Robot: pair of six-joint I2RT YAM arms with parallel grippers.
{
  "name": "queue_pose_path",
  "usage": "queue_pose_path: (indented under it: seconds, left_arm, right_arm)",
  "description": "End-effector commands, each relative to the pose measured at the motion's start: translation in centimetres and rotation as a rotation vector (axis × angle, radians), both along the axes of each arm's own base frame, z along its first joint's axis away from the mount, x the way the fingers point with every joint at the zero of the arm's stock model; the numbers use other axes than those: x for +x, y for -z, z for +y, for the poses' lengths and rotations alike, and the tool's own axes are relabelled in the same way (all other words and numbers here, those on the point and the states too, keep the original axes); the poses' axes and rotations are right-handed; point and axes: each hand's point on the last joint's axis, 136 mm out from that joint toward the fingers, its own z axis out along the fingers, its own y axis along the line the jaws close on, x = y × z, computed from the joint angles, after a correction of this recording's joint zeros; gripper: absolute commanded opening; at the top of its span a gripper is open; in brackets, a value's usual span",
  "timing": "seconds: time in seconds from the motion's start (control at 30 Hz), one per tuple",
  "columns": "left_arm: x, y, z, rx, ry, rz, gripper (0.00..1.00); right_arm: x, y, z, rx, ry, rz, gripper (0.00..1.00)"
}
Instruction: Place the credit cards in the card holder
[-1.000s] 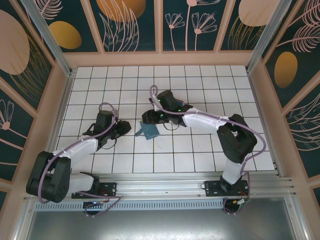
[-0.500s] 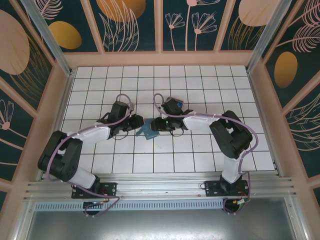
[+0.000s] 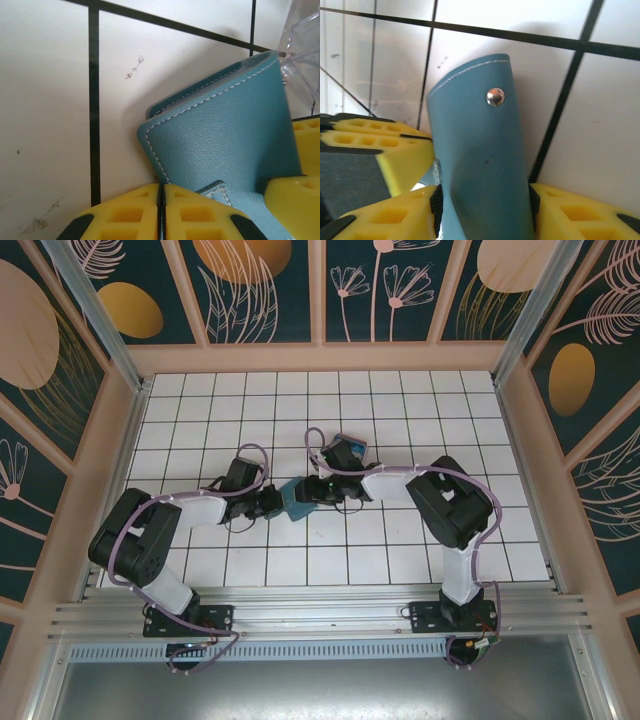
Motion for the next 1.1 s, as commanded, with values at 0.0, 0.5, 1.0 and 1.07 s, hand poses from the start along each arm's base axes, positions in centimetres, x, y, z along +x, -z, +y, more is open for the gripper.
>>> queue_pose_path:
  seconds: [0.0, 0.5, 1.0, 1.07]
  left_arm:
    - [-0.7, 1.0, 0.2, 0.010, -0.007, 0.021, 0.12]
    - [1.1, -2.1, 2.0, 0.084, -0.087, -0.094, 0.26]
    - [2.2, -3.1, 2.2, 0.012, -0.114, -0.151, 0.25]
    - [2.3, -3.3, 2.7, 0.007, -0.126, -0.161, 0.25]
  right_arm:
    - [-1.2, -0.5, 2.0, 0.095, -0.047, 0.044, 0.46]
    - [1.6, -5.9, -5.7, -0.382, 0.092, -0.348, 0.16]
    - [-2.0, -6.3, -6.8, -0.806, 0.074, -0.544, 0.17]
    - [-2.2, -4.6, -4.8, -0.818, 0.037, -0.537, 0.18]
